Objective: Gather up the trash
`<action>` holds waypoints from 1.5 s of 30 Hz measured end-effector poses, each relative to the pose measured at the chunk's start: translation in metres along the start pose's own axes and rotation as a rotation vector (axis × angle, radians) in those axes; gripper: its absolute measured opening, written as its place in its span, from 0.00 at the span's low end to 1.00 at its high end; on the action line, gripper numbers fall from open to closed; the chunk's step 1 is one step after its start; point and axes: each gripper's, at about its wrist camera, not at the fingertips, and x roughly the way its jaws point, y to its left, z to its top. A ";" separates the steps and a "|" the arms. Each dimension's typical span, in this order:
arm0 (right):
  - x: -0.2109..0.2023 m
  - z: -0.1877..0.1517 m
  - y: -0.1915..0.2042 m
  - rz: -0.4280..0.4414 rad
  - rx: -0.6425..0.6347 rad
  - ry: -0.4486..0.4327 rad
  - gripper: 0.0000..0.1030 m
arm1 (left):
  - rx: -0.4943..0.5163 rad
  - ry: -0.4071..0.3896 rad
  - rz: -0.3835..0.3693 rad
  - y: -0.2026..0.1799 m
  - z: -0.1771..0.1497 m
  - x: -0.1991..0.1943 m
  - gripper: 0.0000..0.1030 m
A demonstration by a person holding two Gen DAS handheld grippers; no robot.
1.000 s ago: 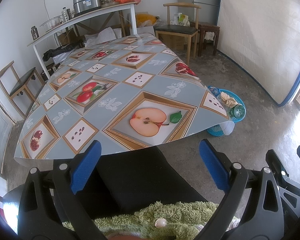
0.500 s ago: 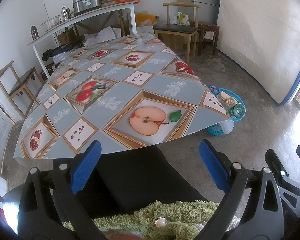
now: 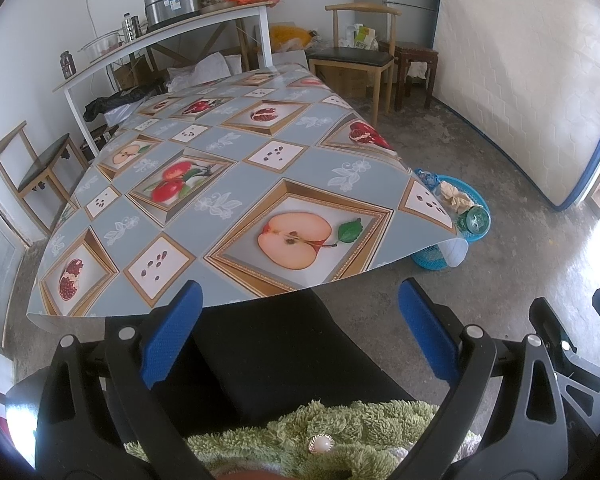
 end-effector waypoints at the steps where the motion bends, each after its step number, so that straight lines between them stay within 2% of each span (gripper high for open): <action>1: 0.000 0.000 -0.001 0.000 0.000 0.000 0.94 | 0.000 0.000 0.000 0.000 0.000 0.000 0.92; 45: 0.001 -0.001 0.009 0.006 -0.004 0.002 0.94 | 0.001 0.005 -0.002 0.002 0.001 -0.001 0.92</action>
